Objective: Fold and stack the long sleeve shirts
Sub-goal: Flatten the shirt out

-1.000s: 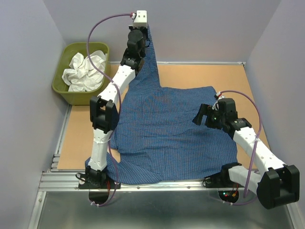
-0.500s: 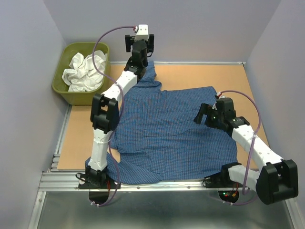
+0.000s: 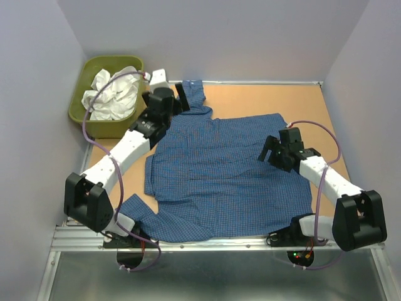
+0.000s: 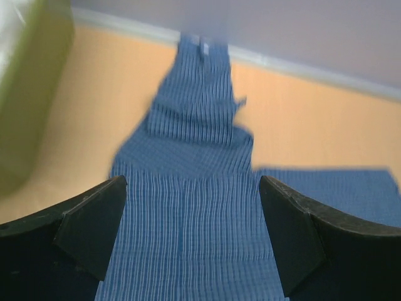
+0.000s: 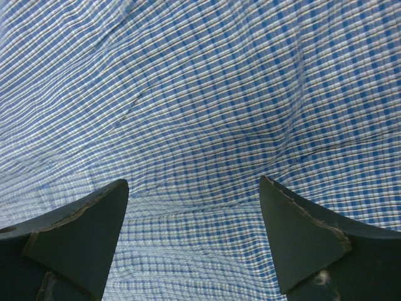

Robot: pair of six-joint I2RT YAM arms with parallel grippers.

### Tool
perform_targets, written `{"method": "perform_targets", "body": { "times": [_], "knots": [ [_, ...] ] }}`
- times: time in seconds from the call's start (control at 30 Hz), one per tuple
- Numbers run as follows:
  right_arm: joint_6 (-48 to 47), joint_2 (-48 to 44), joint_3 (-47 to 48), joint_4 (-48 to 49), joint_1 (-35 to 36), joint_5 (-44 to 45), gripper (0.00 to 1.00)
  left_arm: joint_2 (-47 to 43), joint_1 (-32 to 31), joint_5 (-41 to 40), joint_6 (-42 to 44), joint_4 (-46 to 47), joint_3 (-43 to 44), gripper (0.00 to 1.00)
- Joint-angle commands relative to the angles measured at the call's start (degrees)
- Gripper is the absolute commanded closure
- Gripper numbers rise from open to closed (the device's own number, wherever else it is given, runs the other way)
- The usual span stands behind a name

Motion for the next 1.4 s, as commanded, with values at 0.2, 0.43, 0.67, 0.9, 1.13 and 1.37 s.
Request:
{"method": "perform_targets", "body": {
  "times": [0.2, 0.43, 0.67, 0.9, 1.13, 1.37],
  "knots": [
    [2.86, 3.61, 2.49, -0.09, 0.18, 11.34, 0.23, 0.47, -5.96, 7.32, -14.02, -9.17, -20.07, 0.01],
    [4.09, 9.76, 3.81, -0.01, -0.61, 13.10, 0.30, 10.13, -5.43, 5.56, -12.10, -7.94, -16.31, 0.01],
    [4.88, 16.09, 6.71, 0.70, -2.27, 13.63, 0.30, 22.79, -3.33, 7.31, -10.69, -8.64, -6.56, 0.01],
    [4.00, 25.49, 12.33, 2.10, -4.47, 12.75, 0.23, 34.56, 1.68, 9.95, -8.76, -12.15, 8.90, 0.01],
    [3.39, 34.54, 21.38, 2.89, -9.57, 10.73, 0.20, 44.41, 3.71, 9.34, -4.19, -16.28, 28.24, 0.01],
    [1.28, 36.49, 30.88, 2.98, -9.93, 8.01, 0.11, 48.82, 5.03, 9.78, -2.17, -14.36, 38.98, 0.01]
  ]
}}
